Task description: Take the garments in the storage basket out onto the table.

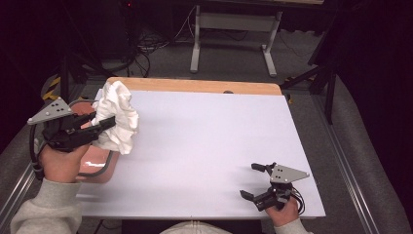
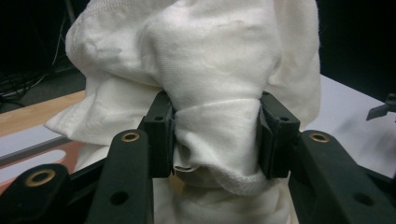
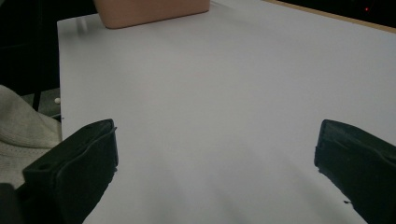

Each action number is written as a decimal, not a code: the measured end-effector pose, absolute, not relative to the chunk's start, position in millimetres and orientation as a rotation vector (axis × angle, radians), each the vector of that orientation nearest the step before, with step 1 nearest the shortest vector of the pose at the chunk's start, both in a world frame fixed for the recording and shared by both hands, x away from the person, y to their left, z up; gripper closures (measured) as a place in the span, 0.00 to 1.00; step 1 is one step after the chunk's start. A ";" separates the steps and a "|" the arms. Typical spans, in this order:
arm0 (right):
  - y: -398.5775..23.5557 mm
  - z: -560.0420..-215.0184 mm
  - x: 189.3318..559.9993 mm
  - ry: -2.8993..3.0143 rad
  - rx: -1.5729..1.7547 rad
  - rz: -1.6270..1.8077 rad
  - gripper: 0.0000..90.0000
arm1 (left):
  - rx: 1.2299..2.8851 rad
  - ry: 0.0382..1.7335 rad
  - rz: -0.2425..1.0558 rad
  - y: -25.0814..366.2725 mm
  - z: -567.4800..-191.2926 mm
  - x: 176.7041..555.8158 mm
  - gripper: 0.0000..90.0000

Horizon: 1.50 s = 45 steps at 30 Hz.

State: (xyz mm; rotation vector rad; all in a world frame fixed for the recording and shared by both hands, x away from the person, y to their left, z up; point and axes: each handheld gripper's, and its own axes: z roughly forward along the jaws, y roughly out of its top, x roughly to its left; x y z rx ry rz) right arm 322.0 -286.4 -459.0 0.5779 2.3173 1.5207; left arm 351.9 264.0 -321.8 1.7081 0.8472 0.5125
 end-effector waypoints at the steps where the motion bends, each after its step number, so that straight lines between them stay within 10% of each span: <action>1: -286.4 -459.0 322.1 2.318 0.577 1.521 0.00 | 1.713 0.835 0.508 259.2 -321.9 351.4 0.63; 45: -287.3 -458.3 321.5 2.316 0.568 1.528 0.00 | 1.774 0.634 0.437 145.6 -360.7 362.8 0.63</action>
